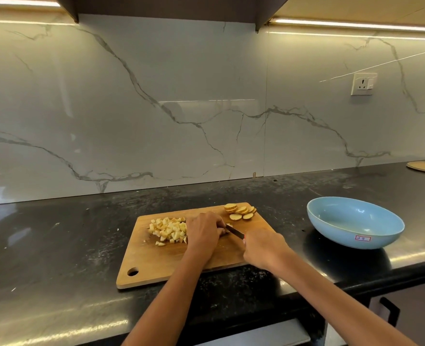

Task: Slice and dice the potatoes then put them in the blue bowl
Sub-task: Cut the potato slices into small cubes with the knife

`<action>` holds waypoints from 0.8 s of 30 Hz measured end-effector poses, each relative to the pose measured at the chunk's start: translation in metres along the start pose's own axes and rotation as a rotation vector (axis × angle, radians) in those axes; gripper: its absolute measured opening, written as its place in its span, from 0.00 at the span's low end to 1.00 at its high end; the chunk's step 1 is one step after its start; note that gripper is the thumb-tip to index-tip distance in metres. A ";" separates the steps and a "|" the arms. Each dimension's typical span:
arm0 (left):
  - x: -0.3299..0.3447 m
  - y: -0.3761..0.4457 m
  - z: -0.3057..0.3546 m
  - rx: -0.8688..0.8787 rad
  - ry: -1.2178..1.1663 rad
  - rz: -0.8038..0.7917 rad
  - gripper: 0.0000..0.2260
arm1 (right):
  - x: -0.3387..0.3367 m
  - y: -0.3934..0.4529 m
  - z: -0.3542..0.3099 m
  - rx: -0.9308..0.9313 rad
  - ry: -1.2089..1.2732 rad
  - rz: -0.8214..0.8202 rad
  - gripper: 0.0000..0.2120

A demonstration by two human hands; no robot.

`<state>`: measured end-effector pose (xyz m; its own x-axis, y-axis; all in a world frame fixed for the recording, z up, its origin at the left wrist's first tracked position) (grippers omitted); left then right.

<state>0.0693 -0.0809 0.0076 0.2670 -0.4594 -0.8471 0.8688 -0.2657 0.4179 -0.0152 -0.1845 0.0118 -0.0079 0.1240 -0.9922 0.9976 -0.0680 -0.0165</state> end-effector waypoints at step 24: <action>-0.003 -0.003 0.003 0.028 0.064 0.011 0.08 | 0.000 -0.009 0.012 0.020 0.030 -0.188 0.12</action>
<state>0.0644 -0.0813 0.0097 0.3033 -0.4078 -0.8612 0.8538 -0.2850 0.4357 -0.0249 -0.1959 0.0100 -0.1918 0.1660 -0.9673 0.9771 -0.0599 -0.2040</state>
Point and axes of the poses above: each hand's wrist, its own y-axis towards the middle knuckle, its own x-axis out of the palm, z = x × y, the point moved 6 cm from there along y, towards the middle knuckle
